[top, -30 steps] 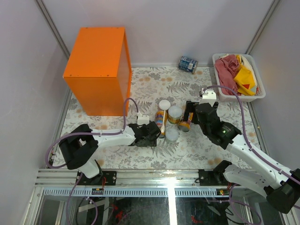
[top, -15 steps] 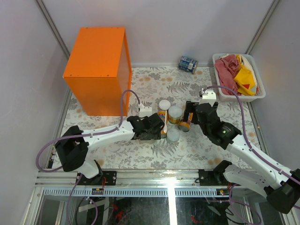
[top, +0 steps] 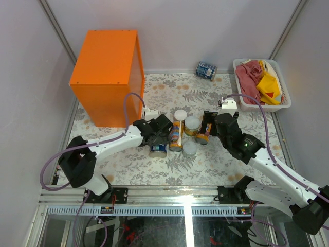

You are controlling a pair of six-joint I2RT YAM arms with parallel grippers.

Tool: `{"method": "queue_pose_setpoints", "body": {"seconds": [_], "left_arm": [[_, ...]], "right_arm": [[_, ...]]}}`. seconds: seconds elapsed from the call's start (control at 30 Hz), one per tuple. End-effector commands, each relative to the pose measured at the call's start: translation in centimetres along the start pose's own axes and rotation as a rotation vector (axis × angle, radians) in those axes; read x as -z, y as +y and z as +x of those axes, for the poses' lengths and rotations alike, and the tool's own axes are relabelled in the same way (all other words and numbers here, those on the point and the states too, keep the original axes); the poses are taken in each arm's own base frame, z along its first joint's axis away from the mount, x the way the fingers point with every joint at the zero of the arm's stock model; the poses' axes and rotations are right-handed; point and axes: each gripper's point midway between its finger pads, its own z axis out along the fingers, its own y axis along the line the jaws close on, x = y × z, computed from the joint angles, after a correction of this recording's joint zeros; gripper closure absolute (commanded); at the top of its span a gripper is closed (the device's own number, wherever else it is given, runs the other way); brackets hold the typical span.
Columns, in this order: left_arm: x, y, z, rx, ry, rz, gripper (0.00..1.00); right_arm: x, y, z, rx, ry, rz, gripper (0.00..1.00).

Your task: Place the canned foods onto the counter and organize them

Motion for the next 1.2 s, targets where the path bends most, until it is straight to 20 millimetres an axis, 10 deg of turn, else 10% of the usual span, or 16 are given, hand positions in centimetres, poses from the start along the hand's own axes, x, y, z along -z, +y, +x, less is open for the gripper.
{"method": "queue_pose_setpoints", "body": {"seconds": [0.0, 0.47, 1.17], "left_arm": [[-0.4, -0.7, -2.4, -0.004, -0.046, 0.022, 0.00], [-3.7, -0.2, -1.7, 0.006, 0.007, 0.013, 0.00], [-7.2, 0.0, -1.2, 0.030, 0.038, 0.011, 0.00]], "right_arm": [[0.1, 0.9, -1.5, -0.012, -0.051, -0.036, 0.02], [0.5, -0.1, -8.1, 0.030, -0.158, 0.106, 0.01], [-3.4, -0.5, -11.4, -0.031, -0.135, 0.184, 0.00]]}}
